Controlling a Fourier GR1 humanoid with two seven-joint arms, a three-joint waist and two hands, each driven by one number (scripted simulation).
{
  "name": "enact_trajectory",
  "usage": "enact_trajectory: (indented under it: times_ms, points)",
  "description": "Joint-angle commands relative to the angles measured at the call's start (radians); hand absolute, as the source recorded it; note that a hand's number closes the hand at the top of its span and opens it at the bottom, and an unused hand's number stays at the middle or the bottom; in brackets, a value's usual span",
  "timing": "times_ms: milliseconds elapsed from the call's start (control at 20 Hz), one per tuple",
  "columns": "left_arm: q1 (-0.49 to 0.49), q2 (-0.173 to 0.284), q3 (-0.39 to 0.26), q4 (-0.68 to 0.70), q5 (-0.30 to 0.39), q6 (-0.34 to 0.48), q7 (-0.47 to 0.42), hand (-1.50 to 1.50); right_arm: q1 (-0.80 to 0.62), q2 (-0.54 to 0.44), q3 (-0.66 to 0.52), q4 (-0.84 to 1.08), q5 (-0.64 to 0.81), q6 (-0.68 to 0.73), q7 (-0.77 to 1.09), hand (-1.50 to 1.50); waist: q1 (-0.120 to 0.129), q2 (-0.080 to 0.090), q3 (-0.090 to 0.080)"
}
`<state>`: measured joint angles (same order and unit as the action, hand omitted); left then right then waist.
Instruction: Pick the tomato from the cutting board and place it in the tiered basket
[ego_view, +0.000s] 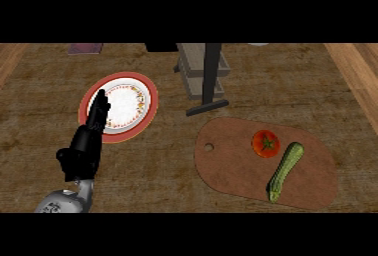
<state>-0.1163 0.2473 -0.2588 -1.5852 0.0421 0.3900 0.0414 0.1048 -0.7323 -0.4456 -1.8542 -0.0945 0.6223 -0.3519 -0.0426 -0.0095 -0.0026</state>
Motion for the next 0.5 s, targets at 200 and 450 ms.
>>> enact_trajectory:
  times_ms: [200, 450]
  points:
    - [0.001, -0.021, 0.000, 0.036, -0.005, -0.020, -0.058, 0.00, 0.148, 0.058, 0.139, -0.415, 0.353, -0.124, 0.231, -1.50, 0.023, 0.007, 0.001]
    - [-0.051, -0.044, -0.018, 0.009, -0.039, -0.011, 0.040, 0.00, 0.130, 0.146, 0.325, -0.566, 0.474, -0.122, 0.468, -1.50, 0.046, 0.010, 0.002]
